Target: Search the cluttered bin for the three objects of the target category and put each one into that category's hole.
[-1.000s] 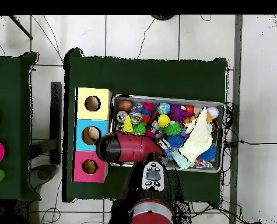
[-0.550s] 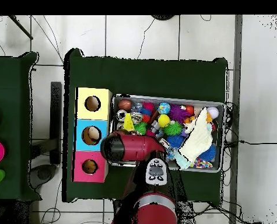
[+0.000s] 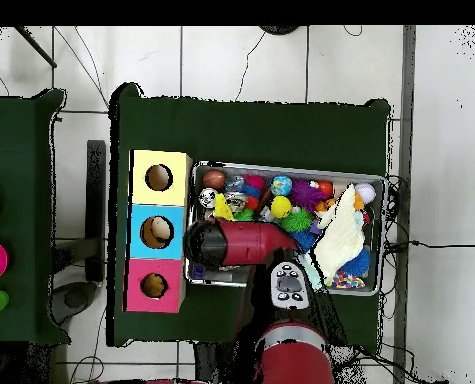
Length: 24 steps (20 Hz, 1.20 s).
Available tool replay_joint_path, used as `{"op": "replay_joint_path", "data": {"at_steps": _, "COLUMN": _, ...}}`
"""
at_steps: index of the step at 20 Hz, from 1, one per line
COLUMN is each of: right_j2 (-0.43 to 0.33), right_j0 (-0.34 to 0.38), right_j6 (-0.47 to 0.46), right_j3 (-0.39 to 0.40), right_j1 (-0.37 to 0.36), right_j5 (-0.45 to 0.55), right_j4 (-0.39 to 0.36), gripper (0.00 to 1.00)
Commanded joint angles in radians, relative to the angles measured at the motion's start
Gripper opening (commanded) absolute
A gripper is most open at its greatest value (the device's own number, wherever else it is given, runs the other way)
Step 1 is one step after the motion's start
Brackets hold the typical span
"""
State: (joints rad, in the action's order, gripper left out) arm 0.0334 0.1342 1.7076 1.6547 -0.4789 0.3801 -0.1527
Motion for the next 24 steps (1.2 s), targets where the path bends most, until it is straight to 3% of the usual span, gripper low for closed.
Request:
{"op": "replay_joint_path", "data": {"at_steps": 1, "right_j2": -0.097, "right_j0": 0.135, "right_j6": -0.220, "right_j3": -0.338, "right_j1": 0.076, "right_j5": 0.121, "right_j4": -0.126, "gripper": 1.00}}
{"op": "replay_joint_path", "data": {"at_steps": 12, "right_j2": -0.209, "right_j0": 0.194, "right_j6": -0.318, "right_j3": -0.529, "right_j1": 0.088, "right_j5": 0.317, "right_j4": -0.295, "gripper": 1.00}}
{"op": "replay_joint_path", "data": {"at_steps": 19, "right_j2": -0.240, "right_j0": 0.192, "right_j6": -0.385, "right_j3": -0.632, "right_j1": 0.091, "right_j5": 0.457, "right_j4": -0.342, "gripper": 1.00}}
{"op": "replay_joint_path", "data": {"at_steps": 24, "right_j2": -0.251, "right_j0": 0.197, "right_j6": -0.361, "right_j3": -0.603, "right_j1": 0.081, "right_j5": 0.457, "right_j4": -0.356, "gripper": 1.00}}
